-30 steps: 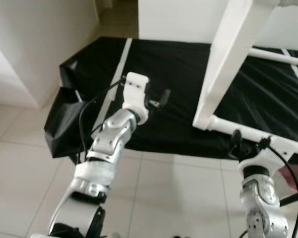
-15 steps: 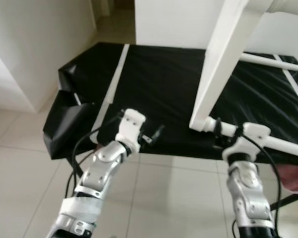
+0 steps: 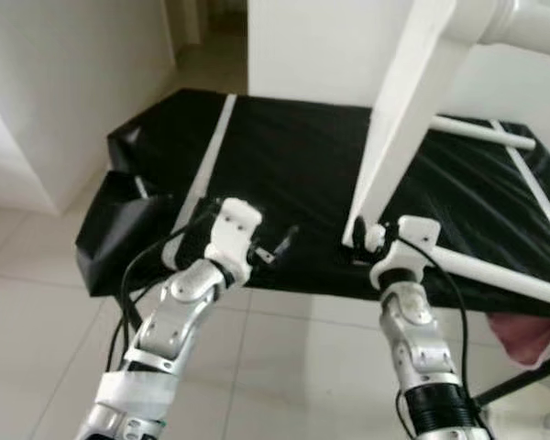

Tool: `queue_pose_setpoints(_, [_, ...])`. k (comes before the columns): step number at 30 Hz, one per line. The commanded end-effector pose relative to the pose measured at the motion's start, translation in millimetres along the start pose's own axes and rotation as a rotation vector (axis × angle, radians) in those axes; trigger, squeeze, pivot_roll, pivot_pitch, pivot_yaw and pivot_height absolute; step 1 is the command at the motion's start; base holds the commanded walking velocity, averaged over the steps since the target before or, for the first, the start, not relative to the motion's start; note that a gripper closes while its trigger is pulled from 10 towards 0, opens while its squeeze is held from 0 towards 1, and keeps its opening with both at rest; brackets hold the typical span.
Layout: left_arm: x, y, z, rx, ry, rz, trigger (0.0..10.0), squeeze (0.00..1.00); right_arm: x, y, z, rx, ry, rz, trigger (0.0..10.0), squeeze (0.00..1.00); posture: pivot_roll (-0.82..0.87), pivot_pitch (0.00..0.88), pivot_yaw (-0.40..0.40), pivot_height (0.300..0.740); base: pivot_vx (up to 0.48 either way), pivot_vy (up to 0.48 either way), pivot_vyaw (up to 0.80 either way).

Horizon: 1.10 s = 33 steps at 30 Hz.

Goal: Building children table

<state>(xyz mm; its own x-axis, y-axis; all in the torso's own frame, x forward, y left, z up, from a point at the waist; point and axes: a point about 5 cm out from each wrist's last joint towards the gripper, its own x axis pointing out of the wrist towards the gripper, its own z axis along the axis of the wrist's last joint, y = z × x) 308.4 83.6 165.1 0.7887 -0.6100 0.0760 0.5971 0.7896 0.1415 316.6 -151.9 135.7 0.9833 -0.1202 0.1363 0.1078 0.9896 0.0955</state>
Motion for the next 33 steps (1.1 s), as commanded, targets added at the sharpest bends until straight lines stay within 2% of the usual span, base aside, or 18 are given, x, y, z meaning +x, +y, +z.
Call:
queue_pose_setpoints(1, [-0.9, -9.4, 0.9, -0.014, 0.002, -0.13, 10.0, 0.0, 3.1, -1.4, 0.0, -0.01, -0.01, -0.019, 10.0, 0.0, 0.09, 0.0, -0.071, 0.74, 0.0, 0.0, 0.0])
queue_pose_setpoints(2, [-1.8, -9.8, 0.7, -0.032, 0.006, -0.135, 10.0, 0.49, 5.2, -1.0, -1.5, -0.013, -0.006, -0.021, 10.0, 0.0, 0.09, 0.0, -0.077, 0.74, 0.0, 0.0, 0.0])
queue_pose_setpoints(3, [-2.3, -10.1, 0.9, -0.043, 0.008, -0.137, 10.0, 0.49, 6.6, -0.8, -2.6, -0.014, -0.002, -0.021, 10.0, 0.0, 0.09, 0.0, -0.077, 0.74, 0.0, 0.0, 0.0])
queue_pose_setpoints(4, [-3.3, -11.4, 1.8, -0.04, 0.004, -0.146, 10.0, 1.0, 9.1, -0.3, -4.2, -0.014, 0.001, -0.024, 10.0, 0.0, 0.1, 0.0, -0.079, 0.74, 0.0, 0.0, 0.0])
queue_pose_setpoints(5, [-3.3, -11.4, 1.8, -0.04, 0.004, -0.146, 10.0, 1.0, 9.1, -0.3, -4.2, -0.014, 0.001, -0.024, 10.0, 0.0, 0.1, 0.0, -0.079, 0.74, 0.0, 0.0, 0.0])
queue_pose_setpoints(6, [-3.7, -12.2, 1.6, -0.031, 0.01, -0.144, 10.0, 1.0, 11.2, 0.2, -4.9, -0.013, 0.0, -0.031, 10.0, 0.79, 0.1, 0.0, -0.079, 0.74, 0.0, 0.0, 0.0])
queue_pose_setpoints(7, [-4.5, -15.7, 2.9, -0.018, 0.005, -0.163, 10.0, 1.0, 13.8, 0.8, -5.2, -0.014, -0.005, -0.047, 10.0, 1.0, 0.11, 0.0, -0.082, 0.74, 0.0, 0.0, 0.0])
queue_pose_setpoints(8, [-4.5, -15.7, 2.9, -0.018, 0.005, -0.163, 10.0, 1.0, 13.8, 0.8, -5.2, -0.014, -0.005, -0.047, 10.0, 1.0, 0.11, 0.0, -0.082, 0.74, 0.0, 0.0, 0.0])
queue_pose_setpoints(9, [-4.7, -18.8, 3.7, -0.003, 0.005, -0.171, 10.0, 0.0, 16.1, 0.9, -5.9, -0.01, -0.001, -0.068, 10.0, 1.0, 0.11, 0.0, -0.084, 0.74, 0.0, 0.0, 0.0])
queue_pose_setpoints(10, [-4.7, -18.8, 3.7, -0.003, 0.005, -0.171, 10.0, 0.0, 16.1, 0.9, -5.9, -0.01, -0.001, -0.068, 10.0, 1.0, 0.11, 0.0, -0.084, 0.74, 0.0, 0.0, 0.0])
queue_pose_setpoints(11, [-4.9, -21.2, 4.0, -0.004, 0.006, -0.18, 10.0, 0.0, 17.5, 0.8, -6.1, -0.016, -0.002, -0.089, 10.0, 0.62, 0.12, 0.0, -0.083, 0.74, 0.0, 0.0, 0.0])
queue_pose_setpoints(12, [-4.9, -21.2, 4.0, -0.004, 0.006, -0.18, 10.0, 0.0, 17.5, 0.8, -6.1, -0.016, -0.002, -0.089, 10.0, 0.62, 0.12, 0.0, -0.083, 0.74, 0.0, 0.0, 0.0])
queue_pose_setpoints(13, [-5.3, -22.8, 5.4, 0.002, -0.001, -0.185, 10.0, 0.0, 18.8, 1.3, -8.0, -0.014, 0.004, -0.102, 10.0, 0.0, 0.12, 0.0, -0.082, 0.74, 0.0, 0.0, 0.0])
queue_pose_setpoints(20, [-5.7, -25.2, 6.3, -0.001, 0.004, -0.205, 10.0, 0.0, 27.7, 9.1, -11.5, 0.009, 0.022, -0.121, 10.0, 0.0, 0.12, 0.0, -0.073, 0.74, 0.0, 0.0, 0.0])
queue_pose_setpoints(22, [-3.2, -26.6, 8.9, -0.005, 0.002, -0.204, 10.0, 0.0, 36.8, 19.2, -8.0, 0.032, 0.024, -0.101, 10.0, 0.0, 0.13, 0.0, -0.066, 0.74, 0.0, 0.0, 0.0])
queue_pose_setpoints(24, [-2.9, -26.9, 9.7, -0.007, 0.001, -0.204, 10.0, 0.0, 39.9, 22.0, -6.6, 0.039, 0.025, -0.097, 10.0, 0.0, 0.13, 0.0, -0.063, 0.74, 0.0, 0.0, 0.0])
queue_pose_setpoints(33, [-5.0, -26.1, 10.9, -0.006, 0.004, -0.206, 10.0, 0.0, 51.8, 28.7, -1.3, 0.038, 0.029, -0.094, 10.0, 0.0, 0.14, 0.0, -0.059, 0.74, 0.0, 0.0, 0.0])
